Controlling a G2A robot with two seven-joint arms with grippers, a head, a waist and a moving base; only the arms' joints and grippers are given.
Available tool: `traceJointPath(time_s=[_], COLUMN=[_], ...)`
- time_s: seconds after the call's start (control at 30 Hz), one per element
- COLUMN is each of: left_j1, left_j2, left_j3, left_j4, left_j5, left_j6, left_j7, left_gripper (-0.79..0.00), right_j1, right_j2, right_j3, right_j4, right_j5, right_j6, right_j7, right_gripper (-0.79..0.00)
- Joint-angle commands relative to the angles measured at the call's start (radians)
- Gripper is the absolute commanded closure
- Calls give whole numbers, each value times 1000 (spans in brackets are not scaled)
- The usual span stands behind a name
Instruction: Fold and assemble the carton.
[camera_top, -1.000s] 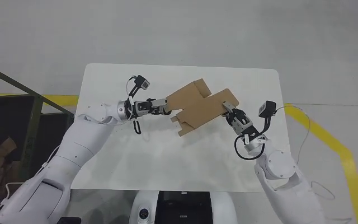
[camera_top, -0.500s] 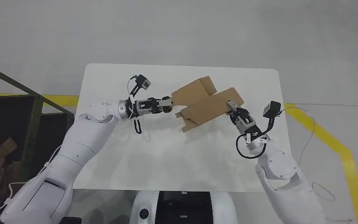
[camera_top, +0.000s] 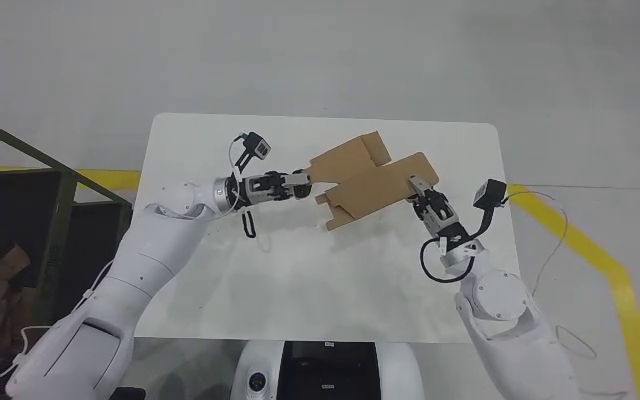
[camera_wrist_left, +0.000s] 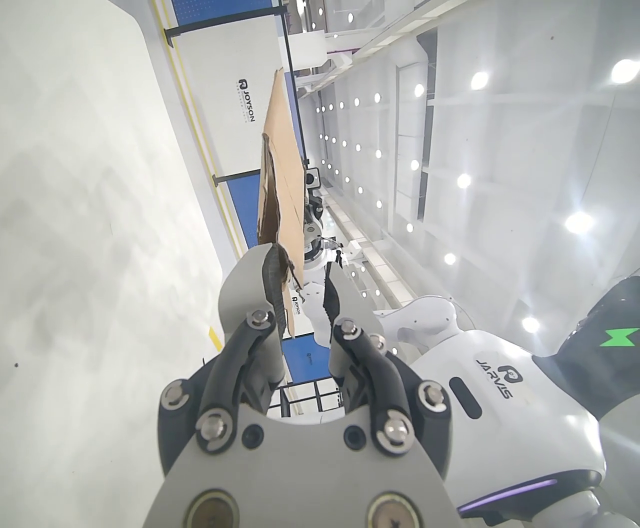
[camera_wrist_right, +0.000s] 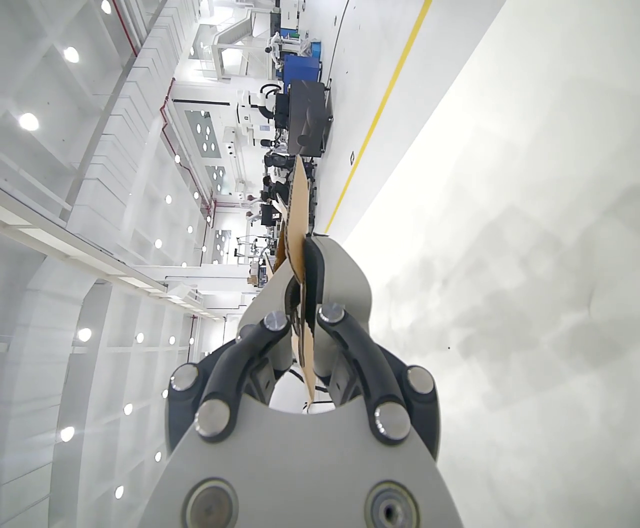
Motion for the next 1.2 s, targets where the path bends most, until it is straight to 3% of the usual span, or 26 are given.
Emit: traceJointPath(time_s=[0.0,0.73,0.93,1.17], left_j1=[0,-4,-9,-8], left_j2=[-3,-38,-46,-52], left_j3=[-2,-11,-13,-23], left_j4=[2,-10,-3,0], left_j5=[-5,-14,8,21], left_j6=[2,50,54,61], left_j7=[5,50,54,53], left_gripper=[-200,-200,-154,-43], right_j1=[-1,-19,-19,-18], right_j2=[-1,-16,-21,-26], right_j3=[1,1,-5,-12], right_j4=[-1,-18,-19,-25], right_j5=[-8,-71,-81,-100], right_j6=[-2,-17,-14,-14], right_j7=[-2,-28,-28,-27], right_gripper=[0,0,0,0])
